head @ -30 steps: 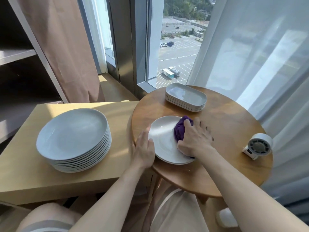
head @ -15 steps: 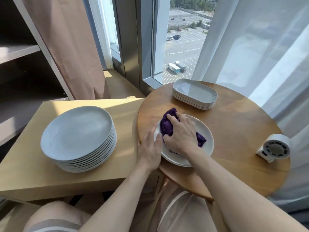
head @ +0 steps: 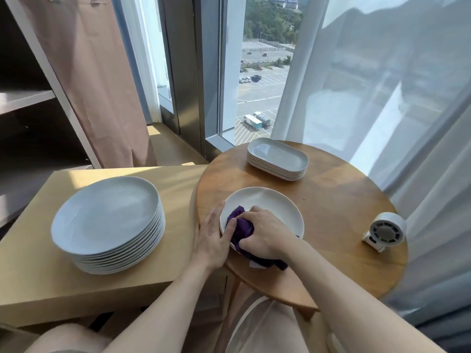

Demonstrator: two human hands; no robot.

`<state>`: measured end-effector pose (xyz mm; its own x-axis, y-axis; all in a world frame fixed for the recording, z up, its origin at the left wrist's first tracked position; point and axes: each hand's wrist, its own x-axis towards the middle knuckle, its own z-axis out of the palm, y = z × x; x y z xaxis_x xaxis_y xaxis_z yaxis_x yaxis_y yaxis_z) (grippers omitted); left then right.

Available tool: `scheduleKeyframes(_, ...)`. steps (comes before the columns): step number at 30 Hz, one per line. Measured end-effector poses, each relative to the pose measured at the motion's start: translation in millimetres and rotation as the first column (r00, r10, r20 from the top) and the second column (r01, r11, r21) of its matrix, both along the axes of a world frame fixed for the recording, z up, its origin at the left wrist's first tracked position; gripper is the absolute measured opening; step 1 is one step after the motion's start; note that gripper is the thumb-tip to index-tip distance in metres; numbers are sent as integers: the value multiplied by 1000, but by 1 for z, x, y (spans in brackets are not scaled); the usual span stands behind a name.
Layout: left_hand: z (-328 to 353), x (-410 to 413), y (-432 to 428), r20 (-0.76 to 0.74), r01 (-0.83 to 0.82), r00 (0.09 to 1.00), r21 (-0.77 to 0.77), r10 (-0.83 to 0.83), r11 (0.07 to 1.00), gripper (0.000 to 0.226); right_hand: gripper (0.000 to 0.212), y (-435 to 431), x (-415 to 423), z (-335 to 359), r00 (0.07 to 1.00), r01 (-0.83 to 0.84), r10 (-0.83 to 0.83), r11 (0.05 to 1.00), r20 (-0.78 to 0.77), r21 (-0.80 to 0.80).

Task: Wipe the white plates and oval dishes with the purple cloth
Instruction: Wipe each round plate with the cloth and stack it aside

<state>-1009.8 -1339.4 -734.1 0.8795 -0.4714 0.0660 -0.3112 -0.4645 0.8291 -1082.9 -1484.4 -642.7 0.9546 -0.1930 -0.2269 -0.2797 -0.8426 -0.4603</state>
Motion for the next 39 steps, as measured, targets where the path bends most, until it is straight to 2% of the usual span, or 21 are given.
scheduleKeyframes(4, 2, 5, -1, 31, -9, 999, 1, 9, 1000, 63, 36, -5, -19, -3, 994, 106, -106, 988, 4, -112)
scheduleKeyframes(9, -1, 9, -1, -4, -11, 1000, -47, 10, 999, 62, 33, -25, -25, -6, 980, 191, -200, 927, 5, -322)
scheduleKeyframes(13, -3, 7, -2, 24, -3, 1000, -56, 4, 998, 57, 44, -39, -11, -16, 969, 240, -241, 855, 56, -459)
scheduleKeyframes(17, -7, 8, -2, 0, -6, 1000, -62, 6, 998, 60, 57, -44, 6, -21, 960, 280, -255, 880, 116, -385)
scheduleKeyframes(24, -9, 6, -3, 89, -11, 996, -69, 17, 998, 62, 74, -41, 25, -26, 957, 269, -225, 924, 183, -272)
scheduleKeyframes(28, -2, 2, -3, 38, -21, 999, -122, 26, 992, 72, 79, -15, 41, -34, 945, 251, -221, 963, 241, -100)
scheduleKeyframes(31, 4, -1, -3, 1, -26, 1000, -115, 27, 993, 72, 84, 9, 48, -41, 951, 213, -186, 973, 248, -87)
scheduleKeyframes(36, 9, -3, -4, -42, -38, 999, -141, 32, 989, 58, 82, 8, 33, -32, 979, 106, -98, 994, 181, -34)
scheduleKeyframes(39, 8, 0, -6, -76, -41, 997, -145, 31, 989, 59, 81, 7, 19, -20, 993, 18, -20, 1000, 120, 16)
